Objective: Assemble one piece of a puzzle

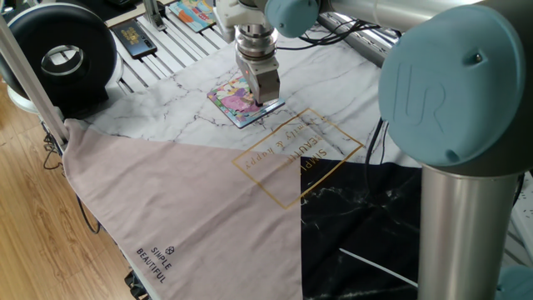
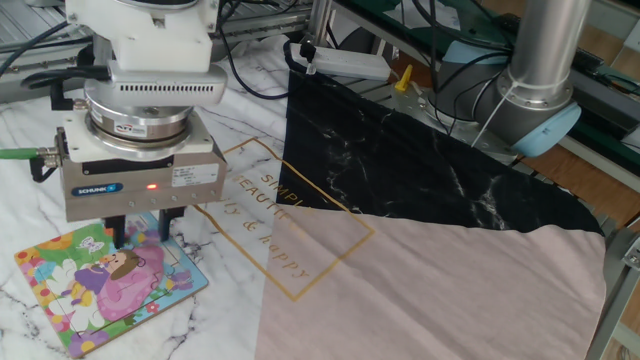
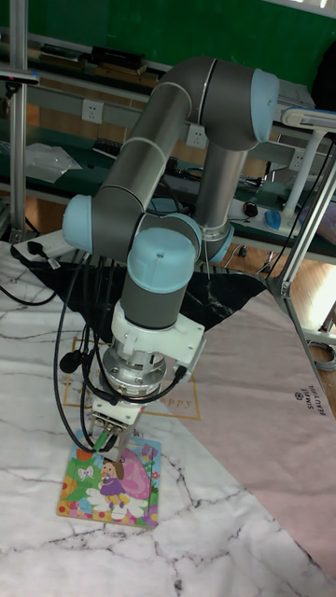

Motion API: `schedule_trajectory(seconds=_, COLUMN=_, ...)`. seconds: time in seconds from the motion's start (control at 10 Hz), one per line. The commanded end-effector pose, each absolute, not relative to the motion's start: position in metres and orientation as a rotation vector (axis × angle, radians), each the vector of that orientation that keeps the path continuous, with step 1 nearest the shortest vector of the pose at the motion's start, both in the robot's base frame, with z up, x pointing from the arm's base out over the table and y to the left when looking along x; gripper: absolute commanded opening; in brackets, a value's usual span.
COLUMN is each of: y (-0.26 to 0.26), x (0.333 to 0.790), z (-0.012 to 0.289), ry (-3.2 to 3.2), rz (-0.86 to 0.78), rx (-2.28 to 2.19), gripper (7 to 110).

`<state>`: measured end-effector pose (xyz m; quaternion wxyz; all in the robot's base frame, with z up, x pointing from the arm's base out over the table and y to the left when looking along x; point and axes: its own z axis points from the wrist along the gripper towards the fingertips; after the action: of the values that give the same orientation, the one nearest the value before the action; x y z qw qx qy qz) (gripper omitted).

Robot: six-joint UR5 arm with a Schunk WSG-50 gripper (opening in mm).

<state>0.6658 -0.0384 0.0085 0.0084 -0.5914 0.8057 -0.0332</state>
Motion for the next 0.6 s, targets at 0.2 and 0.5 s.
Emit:
schedule_trajectory(seconds=0.2, y=-0.034, x=0.665, z=0.009, ry=2.444, rz=-0.074, rx=-1.931, gripper=7)
schedule_trajectory(seconds=0.5, y=-0.024, x=0.666, z=0.011, ry=2.438, rz=-0.061, rx=-1.926, gripper=7)
